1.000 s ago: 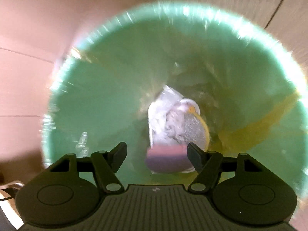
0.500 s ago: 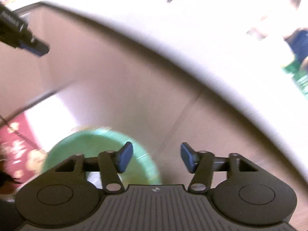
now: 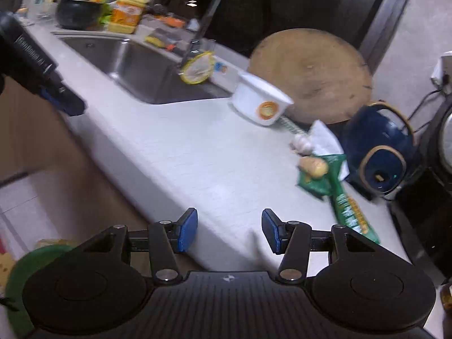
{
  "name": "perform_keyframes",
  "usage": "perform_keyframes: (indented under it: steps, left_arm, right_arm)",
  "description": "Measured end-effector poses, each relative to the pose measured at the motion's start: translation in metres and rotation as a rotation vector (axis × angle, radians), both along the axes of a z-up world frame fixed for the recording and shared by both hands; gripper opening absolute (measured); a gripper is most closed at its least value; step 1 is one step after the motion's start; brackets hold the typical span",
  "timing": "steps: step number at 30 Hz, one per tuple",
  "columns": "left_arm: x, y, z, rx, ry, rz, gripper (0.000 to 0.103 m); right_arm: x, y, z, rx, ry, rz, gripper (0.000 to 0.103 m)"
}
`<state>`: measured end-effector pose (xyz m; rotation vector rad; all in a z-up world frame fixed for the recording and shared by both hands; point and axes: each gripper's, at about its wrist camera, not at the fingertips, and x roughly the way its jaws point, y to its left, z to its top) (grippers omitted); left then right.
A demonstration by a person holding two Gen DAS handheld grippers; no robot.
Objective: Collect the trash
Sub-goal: 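Raise both grippers back up over the counter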
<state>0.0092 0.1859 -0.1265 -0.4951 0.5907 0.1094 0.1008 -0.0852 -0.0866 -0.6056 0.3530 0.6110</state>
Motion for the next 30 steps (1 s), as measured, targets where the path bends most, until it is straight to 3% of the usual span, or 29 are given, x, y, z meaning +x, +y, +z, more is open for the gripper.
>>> perform_keyframes:
  steps: [6,8,11,14,19,23,25,28,30]
  left_arm:
    - [-0.047,0.019,0.002,0.119,-0.140,0.135,0.023]
    - [-0.059,0.035,0.002,0.087,-0.154,0.236,0.023]
    - [-0.080,0.056,0.000,0.055,-0.165,0.337,0.023]
    - [-0.096,0.065,-0.007,0.060,-0.118,0.355,0.023]
    - [-0.111,0.056,-0.037,0.026,-0.016,0.281,0.023]
    - [-0.111,0.038,-0.078,-0.041,0.092,0.215,0.023]
    - [-0.114,0.032,-0.094,-0.073,0.132,0.196,0.023]
    - [-0.117,0.031,-0.099,-0.081,0.141,0.160,0.023]
    - [-0.117,0.037,-0.094,-0.062,0.125,0.156,0.023]
  right_arm:
    - [0.014,-0.021,0.008,0.026,-0.358,-0.128,0.055]
    - [0.020,-0.025,0.004,-0.008,-0.429,-0.183,0.057]
    - [0.023,-0.033,0.001,-0.013,-0.456,-0.259,0.057]
    - [0.003,-0.033,-0.004,-0.016,-0.474,-0.237,0.062]
    - [-0.018,-0.032,-0.028,-0.117,-0.527,-0.220,0.064]
    - [-0.050,-0.033,-0.053,-0.145,-0.555,-0.274,0.064]
    - [-0.062,-0.034,-0.064,-0.148,-0.478,-0.321,0.064]
    - [-0.061,-0.043,-0.071,-0.131,-0.195,-0.407,0.062]
    - [-0.055,-0.053,-0.070,-0.093,-0.084,-0.490,0.057]
